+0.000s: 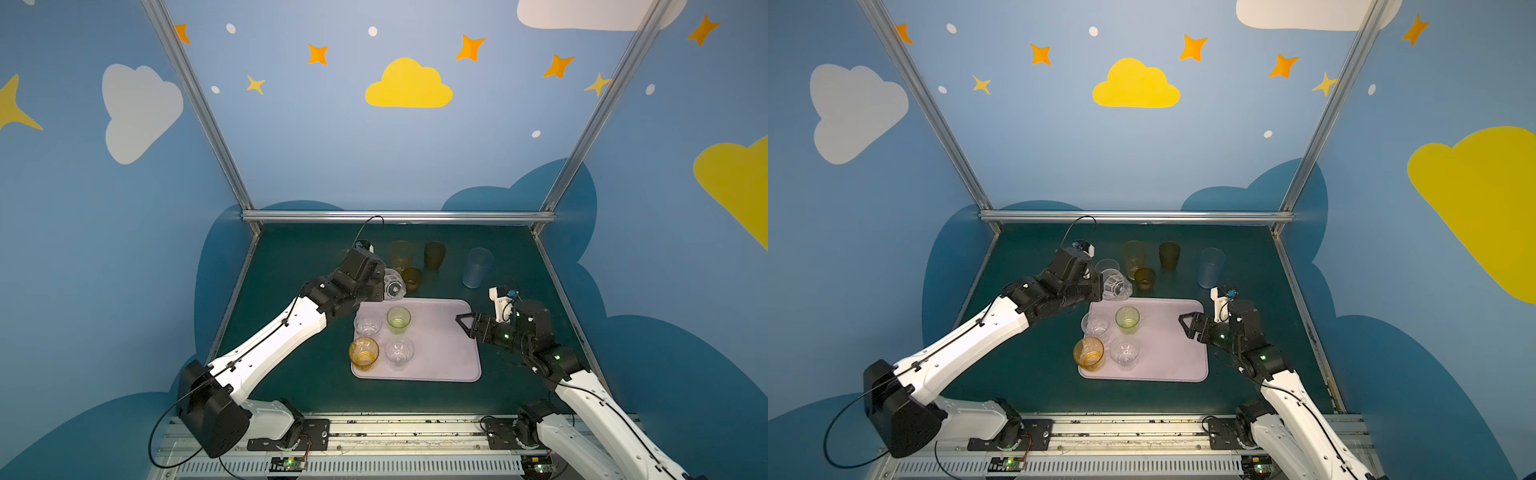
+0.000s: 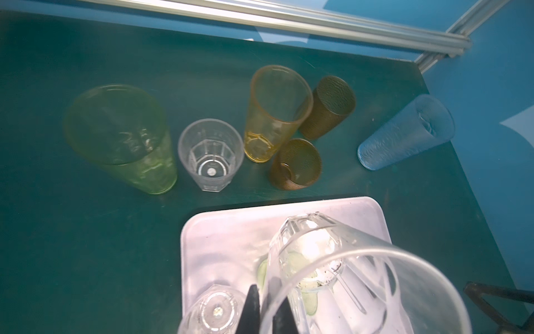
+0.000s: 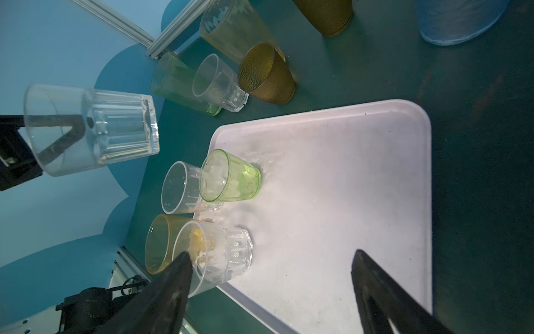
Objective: Place the glasses into the tray
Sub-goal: Place the glass on the tray.
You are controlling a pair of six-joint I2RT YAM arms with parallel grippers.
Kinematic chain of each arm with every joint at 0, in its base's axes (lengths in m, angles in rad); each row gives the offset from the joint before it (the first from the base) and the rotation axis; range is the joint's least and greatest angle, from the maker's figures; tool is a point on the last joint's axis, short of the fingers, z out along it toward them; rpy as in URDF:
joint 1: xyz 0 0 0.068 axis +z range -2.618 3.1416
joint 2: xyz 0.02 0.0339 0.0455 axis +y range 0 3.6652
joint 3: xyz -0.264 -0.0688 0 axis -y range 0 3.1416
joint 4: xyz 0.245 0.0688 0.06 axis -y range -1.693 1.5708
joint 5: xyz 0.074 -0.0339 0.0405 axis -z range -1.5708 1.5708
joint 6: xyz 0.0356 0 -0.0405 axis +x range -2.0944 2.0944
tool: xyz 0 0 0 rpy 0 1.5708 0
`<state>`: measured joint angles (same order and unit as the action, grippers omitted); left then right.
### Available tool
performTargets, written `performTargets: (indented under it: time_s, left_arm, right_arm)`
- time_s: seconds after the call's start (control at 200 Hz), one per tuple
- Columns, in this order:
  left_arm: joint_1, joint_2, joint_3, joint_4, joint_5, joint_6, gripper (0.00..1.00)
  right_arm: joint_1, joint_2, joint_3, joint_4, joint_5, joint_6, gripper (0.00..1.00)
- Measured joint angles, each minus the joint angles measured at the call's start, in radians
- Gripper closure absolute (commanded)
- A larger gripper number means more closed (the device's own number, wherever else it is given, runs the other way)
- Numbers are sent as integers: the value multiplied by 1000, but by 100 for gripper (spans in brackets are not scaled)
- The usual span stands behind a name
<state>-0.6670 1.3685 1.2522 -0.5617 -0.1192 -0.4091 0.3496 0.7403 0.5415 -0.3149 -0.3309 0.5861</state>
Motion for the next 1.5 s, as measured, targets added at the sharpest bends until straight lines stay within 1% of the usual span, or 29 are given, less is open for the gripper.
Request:
performTargets:
  time_s: [0.125, 0.33, 0.631, 0.906, 1.152, 1.502]
  left_arm:
    - [-42, 53, 43, 5, 13, 12, 96]
    - [-105, 138, 100, 17, 63, 13, 96]
    - [-163, 254, 154, 29, 134, 5, 96]
    - [-183, 317, 175, 11, 163, 0, 96]
    - [-192, 363, 189, -27, 164, 1, 96]
    - [-200, 388, 190, -44, 171, 1, 96]
  right_arm:
    - [-69, -16, -22, -1, -39, 12, 13]
    - [-177, -34, -79, 12, -144, 61, 13]
    - [-265, -71, -103, 22, -240, 95, 13]
    - [-293, -91, -109, 20, -283, 105, 13]
    - [-297, -93, -111, 21, -303, 114, 13]
    - [-303, -77, -114, 27, -309, 114, 13]
